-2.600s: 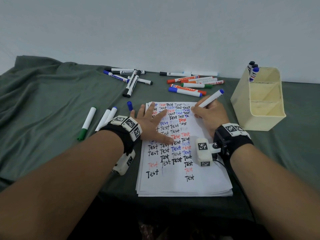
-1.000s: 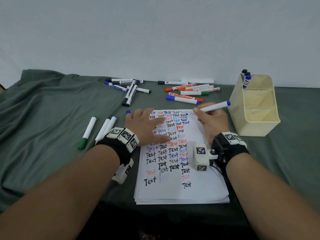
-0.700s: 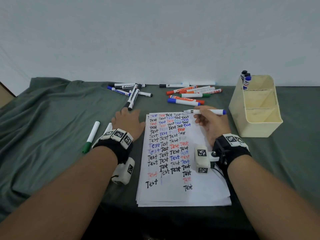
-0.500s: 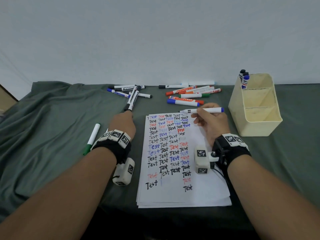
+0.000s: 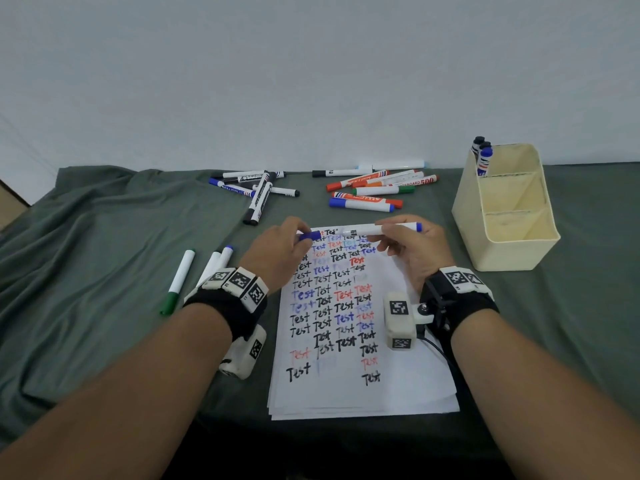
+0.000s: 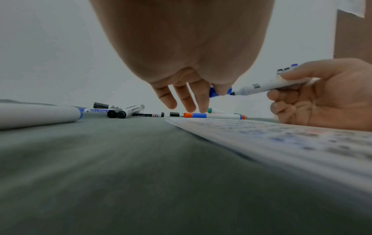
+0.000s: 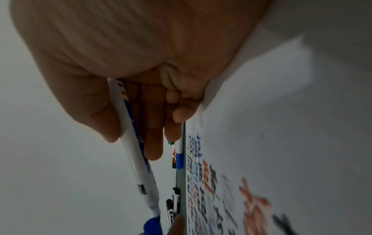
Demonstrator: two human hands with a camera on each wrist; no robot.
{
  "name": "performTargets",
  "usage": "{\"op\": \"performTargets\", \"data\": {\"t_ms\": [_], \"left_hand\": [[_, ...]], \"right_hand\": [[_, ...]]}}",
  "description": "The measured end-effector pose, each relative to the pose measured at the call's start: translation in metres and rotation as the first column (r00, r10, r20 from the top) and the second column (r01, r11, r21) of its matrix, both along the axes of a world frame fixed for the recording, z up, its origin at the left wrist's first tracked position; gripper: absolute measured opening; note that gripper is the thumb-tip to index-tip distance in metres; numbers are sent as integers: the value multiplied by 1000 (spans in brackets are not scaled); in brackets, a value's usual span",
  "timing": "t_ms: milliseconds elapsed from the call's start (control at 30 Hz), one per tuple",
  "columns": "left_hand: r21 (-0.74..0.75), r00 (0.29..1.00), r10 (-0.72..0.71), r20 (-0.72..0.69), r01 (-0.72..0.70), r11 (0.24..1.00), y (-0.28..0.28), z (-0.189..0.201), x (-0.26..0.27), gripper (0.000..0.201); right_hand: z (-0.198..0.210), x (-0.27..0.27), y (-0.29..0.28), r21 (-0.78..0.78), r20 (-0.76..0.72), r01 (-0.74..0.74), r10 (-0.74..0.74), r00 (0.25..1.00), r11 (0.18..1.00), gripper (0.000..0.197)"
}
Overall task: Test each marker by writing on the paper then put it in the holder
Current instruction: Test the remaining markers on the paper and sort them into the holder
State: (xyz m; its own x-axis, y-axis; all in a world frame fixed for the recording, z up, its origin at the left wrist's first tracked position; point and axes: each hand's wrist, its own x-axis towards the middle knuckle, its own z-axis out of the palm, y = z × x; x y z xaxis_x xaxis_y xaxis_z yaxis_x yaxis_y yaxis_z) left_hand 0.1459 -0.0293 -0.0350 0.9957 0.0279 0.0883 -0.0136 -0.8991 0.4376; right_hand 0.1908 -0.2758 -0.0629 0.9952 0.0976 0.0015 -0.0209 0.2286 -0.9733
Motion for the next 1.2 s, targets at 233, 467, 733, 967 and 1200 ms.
{"op": "performTargets", "data": {"t_ms": [233, 467, 733, 967, 1200], "left_hand": [[13, 998, -63, 8, 63, 998, -6, -5, 2, 17], [-4, 990, -144, -7, 144, 990, -13, -1, -3, 18], [-45, 984, -156, -81, 153, 987, -19, -3, -3, 5], [-62, 981, -150, -123, 143, 988, -18, -3, -5, 5], [-92, 977, -177, -117, 167, 982, -22, -1, -7, 8]], "right_hand": [[2, -3, 1, 19, -8, -29, 29, 1000, 999, 16], [1, -1, 1, -34, 19, -63, 63, 998, 997, 13], [-3, 3, 0, -84, -13, -94, 94, 996, 992, 7], [3, -1, -2, -136, 4, -171, 174, 985, 976, 15], [2, 1, -1, -152, 0, -166, 168, 986, 974, 8]]}}
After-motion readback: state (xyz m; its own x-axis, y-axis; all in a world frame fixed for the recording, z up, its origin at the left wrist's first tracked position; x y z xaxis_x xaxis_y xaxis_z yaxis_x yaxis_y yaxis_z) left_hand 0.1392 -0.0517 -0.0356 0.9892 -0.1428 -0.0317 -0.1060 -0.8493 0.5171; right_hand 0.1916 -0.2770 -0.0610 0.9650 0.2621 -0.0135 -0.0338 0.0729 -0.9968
